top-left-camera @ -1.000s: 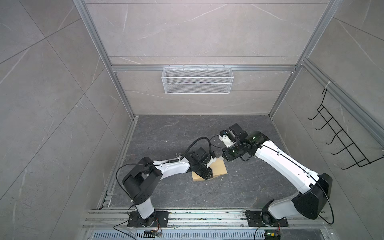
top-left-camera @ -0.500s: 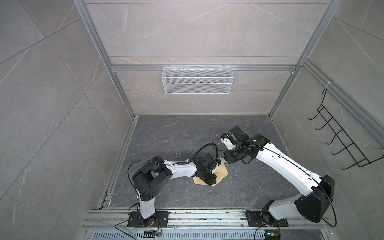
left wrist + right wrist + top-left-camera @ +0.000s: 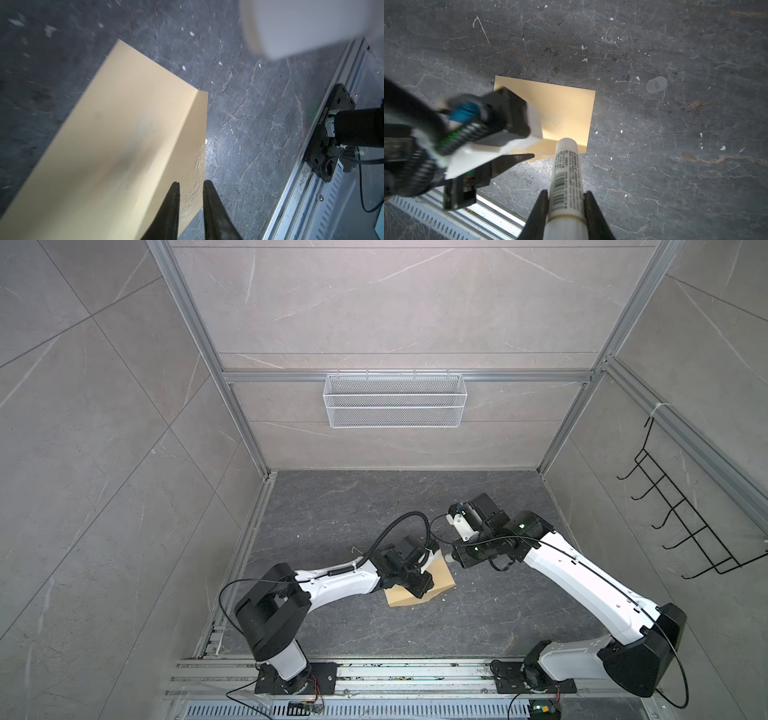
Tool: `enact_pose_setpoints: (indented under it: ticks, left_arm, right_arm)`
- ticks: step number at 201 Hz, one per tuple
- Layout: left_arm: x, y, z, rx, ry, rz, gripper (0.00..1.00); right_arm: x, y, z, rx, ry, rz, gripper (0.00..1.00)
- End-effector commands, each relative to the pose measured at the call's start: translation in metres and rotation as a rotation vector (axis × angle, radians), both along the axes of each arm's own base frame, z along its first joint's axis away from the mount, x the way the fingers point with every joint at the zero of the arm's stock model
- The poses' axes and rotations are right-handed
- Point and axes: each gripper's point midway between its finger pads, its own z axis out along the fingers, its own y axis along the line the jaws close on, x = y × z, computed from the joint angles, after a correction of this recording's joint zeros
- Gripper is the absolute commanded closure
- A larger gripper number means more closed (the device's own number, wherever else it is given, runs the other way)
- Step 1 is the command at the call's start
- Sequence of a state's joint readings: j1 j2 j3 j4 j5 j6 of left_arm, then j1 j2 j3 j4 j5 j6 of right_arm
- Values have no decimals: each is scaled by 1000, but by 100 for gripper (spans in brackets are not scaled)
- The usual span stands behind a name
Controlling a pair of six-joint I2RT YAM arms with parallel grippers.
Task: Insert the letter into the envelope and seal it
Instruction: 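Pinch and lift the envelope edge with the left gripper while the right approaches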
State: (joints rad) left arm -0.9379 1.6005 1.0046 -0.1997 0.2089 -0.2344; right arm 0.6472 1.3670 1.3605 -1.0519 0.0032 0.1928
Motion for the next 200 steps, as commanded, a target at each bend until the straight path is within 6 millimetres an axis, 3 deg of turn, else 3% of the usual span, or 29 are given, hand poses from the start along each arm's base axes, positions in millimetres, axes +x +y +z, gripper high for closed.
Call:
enact_pose_setpoints:
  ticks: [1, 35, 86, 144, 200]
  left_arm:
    - [14, 25, 11, 16, -78, 69, 77]
    - [19, 57, -11, 33, -2, 168, 85]
    - [17, 81, -50, 81, 105, 271, 100]
    - [27, 89, -68, 56, 204, 337, 100]
    - [29, 99, -76, 63, 222, 371, 100]
  right_arm:
    - [-5, 11, -5, 7, 25, 7, 100]
    - [-6, 29, -14, -8, 42, 33, 100]
    - [-5, 60, -33, -48, 68, 81, 100]
    - [5, 87, -48, -60, 88, 104, 100]
    - [9, 101, -68, -108, 132, 135, 100]
